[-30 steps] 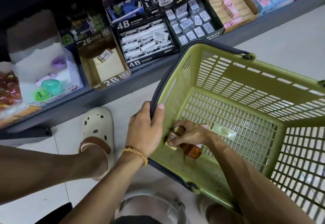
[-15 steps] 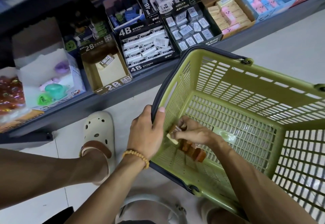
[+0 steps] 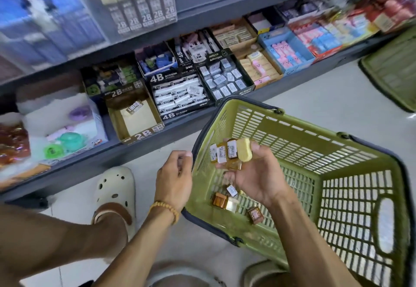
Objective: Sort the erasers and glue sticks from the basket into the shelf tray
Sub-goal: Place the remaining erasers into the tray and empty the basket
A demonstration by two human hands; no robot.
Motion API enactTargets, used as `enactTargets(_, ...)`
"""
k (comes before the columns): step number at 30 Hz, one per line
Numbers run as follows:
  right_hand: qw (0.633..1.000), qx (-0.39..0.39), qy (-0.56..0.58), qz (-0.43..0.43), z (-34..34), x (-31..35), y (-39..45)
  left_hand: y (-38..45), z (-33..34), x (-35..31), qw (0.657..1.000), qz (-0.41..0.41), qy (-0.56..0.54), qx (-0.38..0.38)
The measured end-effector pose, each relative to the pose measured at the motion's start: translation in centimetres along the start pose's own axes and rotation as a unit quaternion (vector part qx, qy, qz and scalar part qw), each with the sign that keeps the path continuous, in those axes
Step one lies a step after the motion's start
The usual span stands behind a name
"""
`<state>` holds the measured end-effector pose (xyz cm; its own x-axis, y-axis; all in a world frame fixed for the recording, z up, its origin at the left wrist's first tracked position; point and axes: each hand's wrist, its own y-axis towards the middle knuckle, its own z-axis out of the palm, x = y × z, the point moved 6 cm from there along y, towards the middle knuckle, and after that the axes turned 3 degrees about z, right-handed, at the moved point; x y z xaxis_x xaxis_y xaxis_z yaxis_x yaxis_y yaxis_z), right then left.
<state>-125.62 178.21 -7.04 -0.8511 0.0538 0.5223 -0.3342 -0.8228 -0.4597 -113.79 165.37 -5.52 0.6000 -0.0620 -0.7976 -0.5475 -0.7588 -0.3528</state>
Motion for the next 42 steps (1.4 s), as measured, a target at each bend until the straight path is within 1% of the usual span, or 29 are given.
enactTargets(5, 0.998, 0.023, 0.005, -0.058, 6.3, 1.9, -2.3, -0.6, -3.2, -1.5, 0.995, 0.025, -0.095, -0.021)
enactTargets(8, 0.996, 0.037, 0.017, -0.080, 10.1, 1.9, -3.4, -1.6, -5.9, -3.3, 0.989, 0.059, -0.130, -0.028)
enactTargets(12, 0.995, 0.050, 0.036, -0.079, 14.4, 1.1, -3.8, -2.9, -9.8, -5.9, 0.980, 0.106, -0.167, -0.033)
enactTargets(16, 0.993, 0.084, 0.031, -0.076, 18.6, 0.7, -3.1, -4.0, -13.6, -9.1, 0.971, 0.175, -0.164, -0.008)
enactTargets(18, 0.990, 0.110, 0.029, -0.080, 20.7, 0.6, -2.8, -4.2, -15.3, -10.2, 0.969, 0.207, -0.136, 0.014)
enactTargets(22, 0.986, 0.135, 0.036, -0.092, 23.8, 1.0, -2.1, -3.9, -19.1, -12.0, 0.964, 0.252, -0.080, 0.014)
enactTargets(26, 0.984, 0.133, 0.043, -0.111, 26.3, 1.7, -1.4, -3.8, -22.0, -13.6, 0.960, 0.271, -0.071, 0.007)
enactTargets(32, 0.985, 0.116, 0.055, -0.117, 29.1, 1.7, -0.8, -3.0, -24.7, -14.0, 0.955, 0.273, -0.117, -0.002)
enactTargets(37, 0.987, 0.110, 0.020, -0.115, 30.7, 1.8, -0.5, -2.5, -25.9, -13.8, 0.955, 0.252, -0.153, 0.017)
enactTargets(42, 0.985, 0.108, -0.010, -0.133, 32.0, 1.9, -0.3, -2.8, -27.0, -14.4, 0.957, 0.250, -0.149, 0.008)
